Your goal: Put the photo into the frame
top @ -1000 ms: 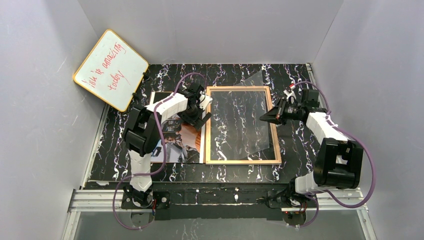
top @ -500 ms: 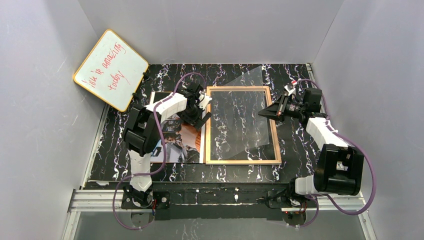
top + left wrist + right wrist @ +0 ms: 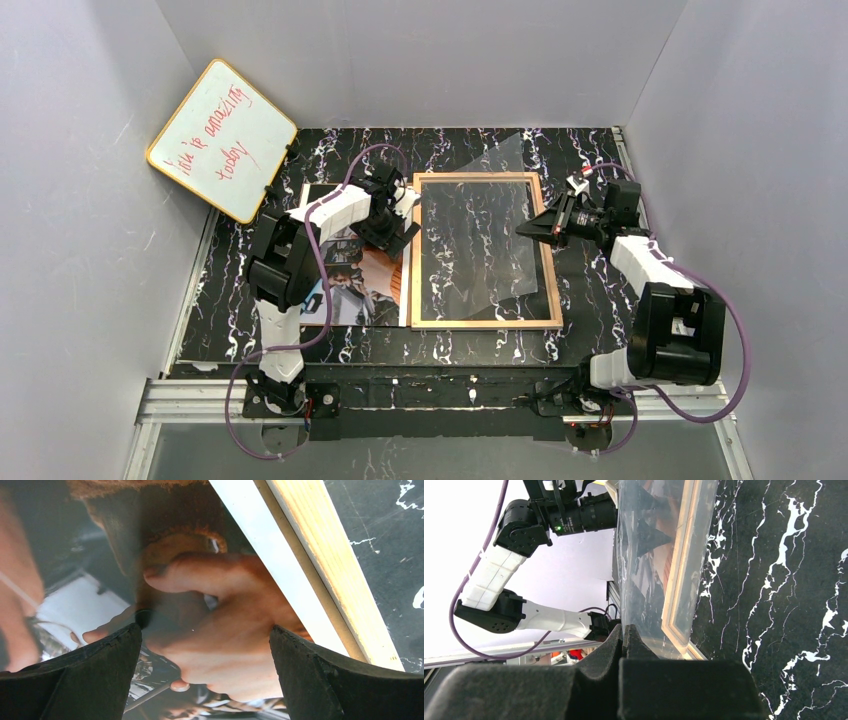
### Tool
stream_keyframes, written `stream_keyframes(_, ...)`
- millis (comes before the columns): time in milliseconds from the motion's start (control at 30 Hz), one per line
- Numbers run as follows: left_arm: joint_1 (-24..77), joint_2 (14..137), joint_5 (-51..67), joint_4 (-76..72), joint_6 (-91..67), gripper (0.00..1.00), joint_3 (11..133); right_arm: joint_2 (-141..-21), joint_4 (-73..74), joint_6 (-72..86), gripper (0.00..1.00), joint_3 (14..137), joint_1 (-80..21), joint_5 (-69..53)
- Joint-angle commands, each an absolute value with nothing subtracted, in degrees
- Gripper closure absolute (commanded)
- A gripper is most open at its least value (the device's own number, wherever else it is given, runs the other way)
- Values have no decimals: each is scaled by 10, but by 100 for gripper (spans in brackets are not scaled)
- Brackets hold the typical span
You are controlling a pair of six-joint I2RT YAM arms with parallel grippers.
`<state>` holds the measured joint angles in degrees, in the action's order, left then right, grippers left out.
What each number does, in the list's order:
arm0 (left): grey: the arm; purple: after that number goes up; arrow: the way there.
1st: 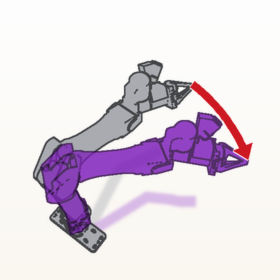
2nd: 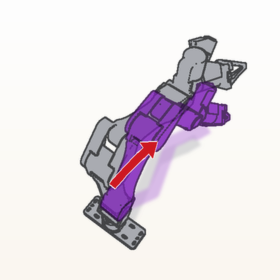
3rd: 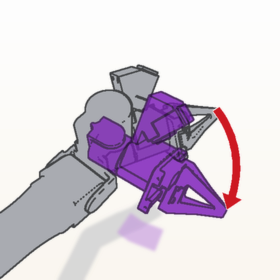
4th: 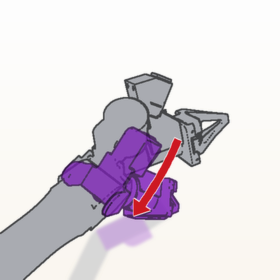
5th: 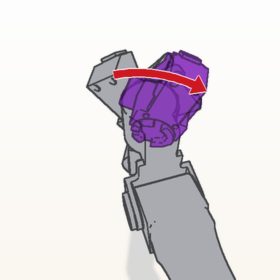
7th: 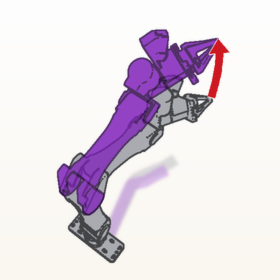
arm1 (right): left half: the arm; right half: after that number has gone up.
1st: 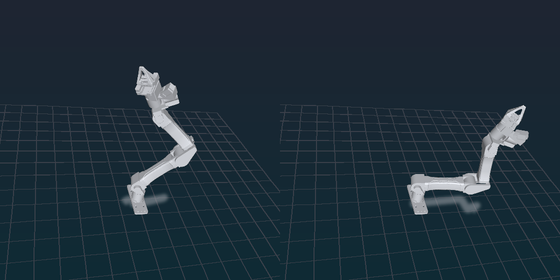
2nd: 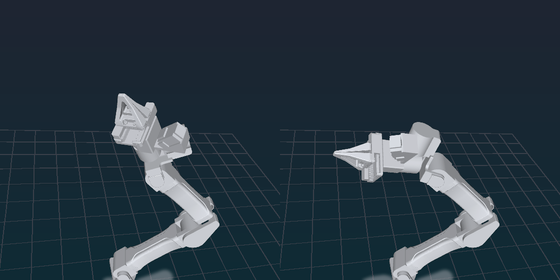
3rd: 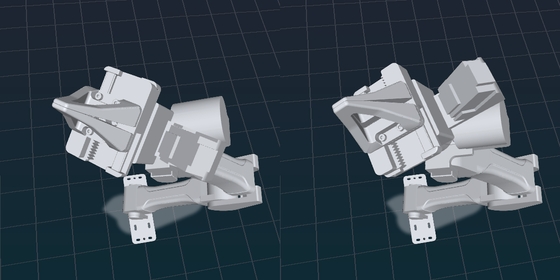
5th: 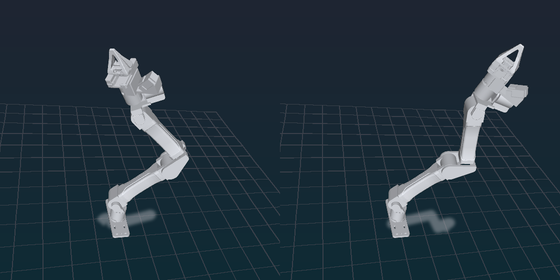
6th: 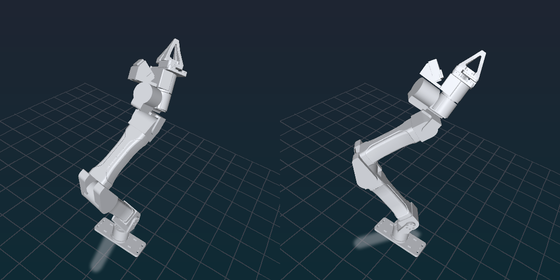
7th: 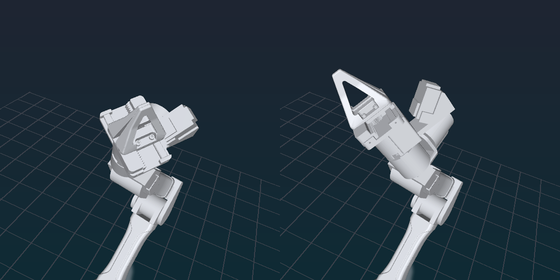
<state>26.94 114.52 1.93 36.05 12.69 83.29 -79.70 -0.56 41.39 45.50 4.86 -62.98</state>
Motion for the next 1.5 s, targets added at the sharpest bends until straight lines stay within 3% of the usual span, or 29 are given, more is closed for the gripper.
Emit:
stream_keyframes(0,266,1135,22,373,120,2,829,-818,14,381,99,483,47,-631)
stream_keyframes(167,266,1138,22,374,120,2,829,-838,93,319,98,516,48,-598)
stream_keyframes(600,266,1139,19,375,120,2,834,-884,264,211,45,587,28,-386)
stream_keyframes(1100,266,1136,16,372,125,2,828,-953,278,204,44,625,7,-274)
stream_keyframes(1333,266,1137,26,371,121,2,829,-955,208,240,59,605,7,-356)
stream_keyframes(1467,262,1136,44,382,112,2,845,-976,199,244,57,631,9,-400)
